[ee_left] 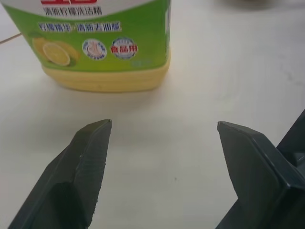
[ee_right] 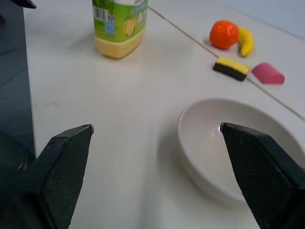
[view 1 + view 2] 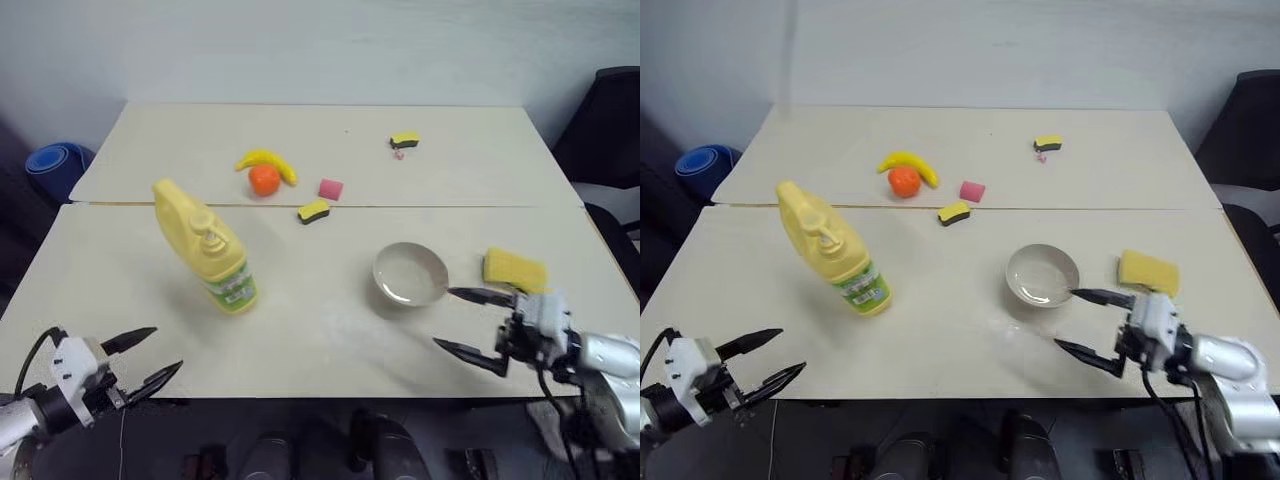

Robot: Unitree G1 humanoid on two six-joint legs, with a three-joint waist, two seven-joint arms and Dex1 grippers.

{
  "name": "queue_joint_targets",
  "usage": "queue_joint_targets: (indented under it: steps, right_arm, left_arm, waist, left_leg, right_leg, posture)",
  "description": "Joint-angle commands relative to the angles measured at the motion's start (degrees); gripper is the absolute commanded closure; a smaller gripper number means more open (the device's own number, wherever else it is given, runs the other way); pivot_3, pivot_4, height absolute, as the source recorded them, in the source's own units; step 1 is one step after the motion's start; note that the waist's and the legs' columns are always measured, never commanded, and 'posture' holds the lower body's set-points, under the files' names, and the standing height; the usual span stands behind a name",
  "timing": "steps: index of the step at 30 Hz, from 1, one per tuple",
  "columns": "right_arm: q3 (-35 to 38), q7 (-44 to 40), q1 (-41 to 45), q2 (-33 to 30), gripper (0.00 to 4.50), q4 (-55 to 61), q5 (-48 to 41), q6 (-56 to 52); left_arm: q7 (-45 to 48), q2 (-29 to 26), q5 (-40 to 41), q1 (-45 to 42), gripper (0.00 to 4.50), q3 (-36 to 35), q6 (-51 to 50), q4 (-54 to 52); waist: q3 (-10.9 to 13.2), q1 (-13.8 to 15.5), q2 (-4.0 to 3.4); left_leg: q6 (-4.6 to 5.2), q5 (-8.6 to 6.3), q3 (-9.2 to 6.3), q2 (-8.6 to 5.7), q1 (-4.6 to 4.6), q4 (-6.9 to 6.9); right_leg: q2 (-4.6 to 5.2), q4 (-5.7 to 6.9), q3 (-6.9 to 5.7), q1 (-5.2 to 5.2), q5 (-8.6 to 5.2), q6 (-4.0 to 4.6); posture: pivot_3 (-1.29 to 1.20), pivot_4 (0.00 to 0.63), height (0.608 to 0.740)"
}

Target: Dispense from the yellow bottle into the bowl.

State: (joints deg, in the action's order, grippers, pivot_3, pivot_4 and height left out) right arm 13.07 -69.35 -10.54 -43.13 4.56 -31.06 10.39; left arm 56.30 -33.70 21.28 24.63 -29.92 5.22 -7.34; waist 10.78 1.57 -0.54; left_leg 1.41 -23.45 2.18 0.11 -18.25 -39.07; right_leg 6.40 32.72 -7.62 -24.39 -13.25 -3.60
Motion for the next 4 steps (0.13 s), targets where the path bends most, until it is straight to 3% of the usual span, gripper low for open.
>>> queue_joint_targets:
  steps: [1,4]
  right_arm:
    - [3.02,-0.4,-2.85,0.15,0.0,1.01,2.2,4.6]
    - [3.26,0.46,-3.81,1.06,0.0,-1.04,4.32,7.53]
  left_arm:
    - [-1.97,1.27,-2.37,1.83,0.77,0.76,4.05,0.45]
    - [-3.21,1.52,-3.87,2.68,0.77,1.7,5.49,1.09]
  waist:
    - [0.0,-0.1,-0.01]
    - [0.01,-0.22,0.01]
  left_leg:
    - [0.01,0.01,0.0,0.0,0.0,0.0]
    - [0.08,0.05,0.05,0.01,0.0,0.0]
  right_leg:
    - [0.0,0.01,0.0,-0.01,0.0,0.0]
    - [-0.02,0.05,0.0,-0.05,0.0,0.0]
  posture:
    - [0.0,0.15,0.74]
    - [0.0,0.15,0.74]
